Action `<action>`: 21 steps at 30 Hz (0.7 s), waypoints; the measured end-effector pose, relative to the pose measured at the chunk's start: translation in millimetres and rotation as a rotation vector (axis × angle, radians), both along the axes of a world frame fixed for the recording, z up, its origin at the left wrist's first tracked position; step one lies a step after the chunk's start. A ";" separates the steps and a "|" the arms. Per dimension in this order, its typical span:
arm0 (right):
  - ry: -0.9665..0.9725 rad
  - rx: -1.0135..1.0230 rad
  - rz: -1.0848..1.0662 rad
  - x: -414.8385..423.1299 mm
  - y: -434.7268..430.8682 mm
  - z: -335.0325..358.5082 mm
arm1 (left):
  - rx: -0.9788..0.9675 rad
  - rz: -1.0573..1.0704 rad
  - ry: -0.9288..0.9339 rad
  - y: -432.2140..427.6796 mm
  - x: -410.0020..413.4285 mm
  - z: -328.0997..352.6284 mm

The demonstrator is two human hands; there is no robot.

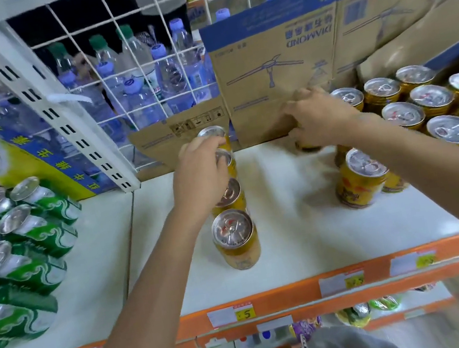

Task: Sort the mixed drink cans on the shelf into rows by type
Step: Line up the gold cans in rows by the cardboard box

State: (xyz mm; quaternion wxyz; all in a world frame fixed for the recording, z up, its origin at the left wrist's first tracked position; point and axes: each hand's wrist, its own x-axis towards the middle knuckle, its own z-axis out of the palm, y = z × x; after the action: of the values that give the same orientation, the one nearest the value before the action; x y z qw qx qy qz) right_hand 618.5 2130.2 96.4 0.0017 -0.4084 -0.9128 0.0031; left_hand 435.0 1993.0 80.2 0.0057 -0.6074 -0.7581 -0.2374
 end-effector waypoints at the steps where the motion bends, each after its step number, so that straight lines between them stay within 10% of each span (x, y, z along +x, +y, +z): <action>1: -0.037 0.009 -0.037 4.7 9.2 0.4 | -0.027 0.016 0.034 9.8 -0.6 -1.1; 21: -0.192 -0.028 -0.011 4.9 42.3 5.4 | -0.072 0.116 -0.005 51.0 -9.3 -29.4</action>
State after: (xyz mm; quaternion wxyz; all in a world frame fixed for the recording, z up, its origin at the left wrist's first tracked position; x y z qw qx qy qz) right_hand 623.4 2172.5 101.8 -0.0912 -0.4120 -0.9063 -0.0233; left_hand 425.6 2044.1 50.8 -0.0041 -0.5616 -0.8001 -0.2108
